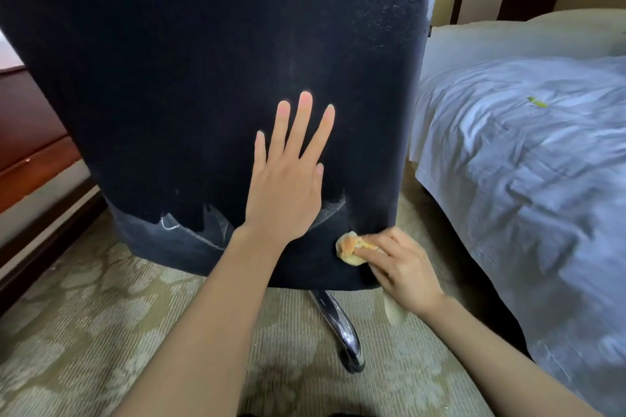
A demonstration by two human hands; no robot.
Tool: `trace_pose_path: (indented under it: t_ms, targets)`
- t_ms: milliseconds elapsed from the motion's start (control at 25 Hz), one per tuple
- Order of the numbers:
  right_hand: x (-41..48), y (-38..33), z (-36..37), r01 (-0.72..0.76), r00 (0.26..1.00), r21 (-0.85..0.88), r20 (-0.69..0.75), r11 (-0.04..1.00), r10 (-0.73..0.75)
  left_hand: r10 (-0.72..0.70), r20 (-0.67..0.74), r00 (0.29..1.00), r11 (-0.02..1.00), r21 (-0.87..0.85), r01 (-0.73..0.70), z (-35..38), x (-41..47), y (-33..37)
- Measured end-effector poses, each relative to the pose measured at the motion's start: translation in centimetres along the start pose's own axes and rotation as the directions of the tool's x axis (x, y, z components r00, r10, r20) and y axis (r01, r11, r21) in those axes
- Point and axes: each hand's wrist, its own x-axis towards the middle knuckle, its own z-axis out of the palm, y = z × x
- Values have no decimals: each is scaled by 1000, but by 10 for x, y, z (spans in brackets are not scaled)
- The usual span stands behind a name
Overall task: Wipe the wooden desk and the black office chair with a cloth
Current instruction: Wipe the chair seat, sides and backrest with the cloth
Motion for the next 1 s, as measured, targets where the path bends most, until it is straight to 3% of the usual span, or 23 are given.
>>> trace_pose_path:
  t_ms: [160,240,360,440,720,840,1000]
  targets:
    - [56,6,-20,-67,947,-6,-316,998,61,55,25,998,998,-19,-55,-5,-5,-6]
    - [79,5,-24,-160,862,46,-480,986,163,78,27,997,997,-15,-78,-7,-6,-8]
    - [88,-9,-12,-284,738,141,-599,948,311,89,41,995,996,13,-90,-7,-7,-8]
    - [79,-16,2,-280,737,128,-607,951,298,95,39,995,995,31,-96,-7,-7,-8]
    - [31,-12,36,-135,921,75,-358,988,153,124,77,989,988,83,-130,-5,-12,-16]
    - [24,-7,40,-166,927,91,-326,982,187,126,103,987,989,64,-133,-3,-18,-16]
    - [21,2,42,-228,885,123,-387,966,258,124,164,979,990,49,-134,-1,-30,-21]
